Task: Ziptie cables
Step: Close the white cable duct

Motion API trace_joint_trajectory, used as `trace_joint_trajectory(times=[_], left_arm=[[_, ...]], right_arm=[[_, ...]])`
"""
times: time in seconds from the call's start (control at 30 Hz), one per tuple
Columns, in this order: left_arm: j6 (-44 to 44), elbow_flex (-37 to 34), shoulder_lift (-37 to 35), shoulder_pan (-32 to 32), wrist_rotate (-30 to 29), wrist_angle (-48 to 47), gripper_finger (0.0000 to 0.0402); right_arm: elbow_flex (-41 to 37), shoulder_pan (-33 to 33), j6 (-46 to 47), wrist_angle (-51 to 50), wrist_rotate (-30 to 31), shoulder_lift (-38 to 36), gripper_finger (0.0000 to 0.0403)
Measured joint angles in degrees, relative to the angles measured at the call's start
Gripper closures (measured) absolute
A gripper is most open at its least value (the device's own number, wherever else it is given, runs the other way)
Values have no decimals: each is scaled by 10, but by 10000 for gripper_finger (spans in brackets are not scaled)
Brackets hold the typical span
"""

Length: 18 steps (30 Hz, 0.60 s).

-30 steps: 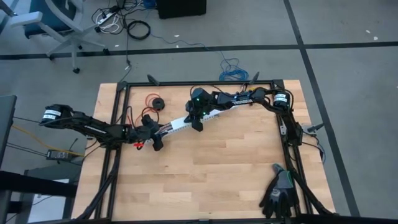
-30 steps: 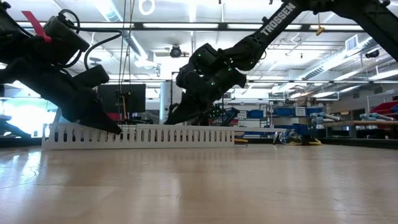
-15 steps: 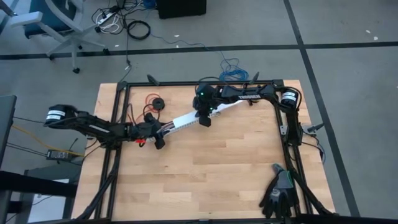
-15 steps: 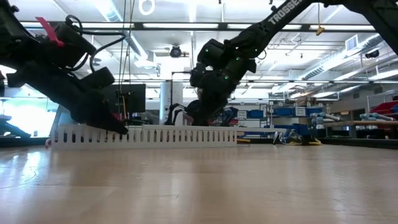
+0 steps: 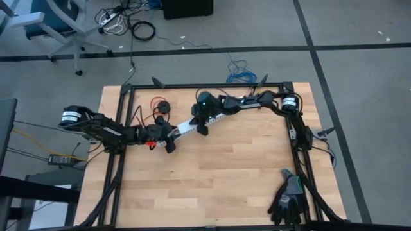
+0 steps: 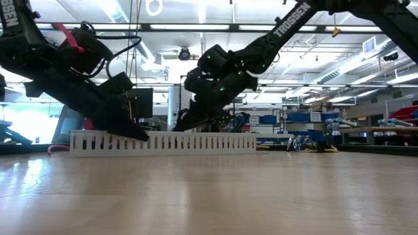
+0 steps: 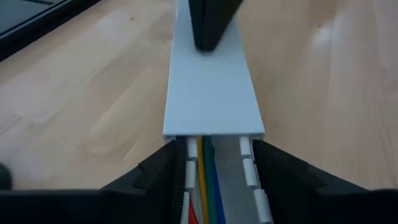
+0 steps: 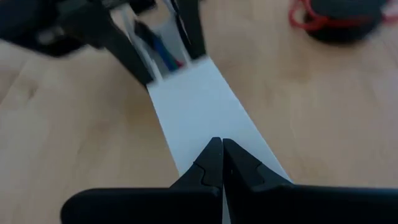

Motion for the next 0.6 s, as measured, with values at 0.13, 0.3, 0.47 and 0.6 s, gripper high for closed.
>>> trace_joint_trajectory(times=[0.13,0.3,0.47,0.6], left_arm=[[16,11,4,4,8,-4,197],[34,16,6,17,43,-2,198],[55,19,11,31,76,5,198],[77,38,28,41,84,11,197]], right_arm=[[0,13,-2,16,5,4,403],[-3,15,-6,-2,9,-29,403],[-1,13,-23,-64,68,-73,403],[-2,12,-31,-137,102,-89,403]])
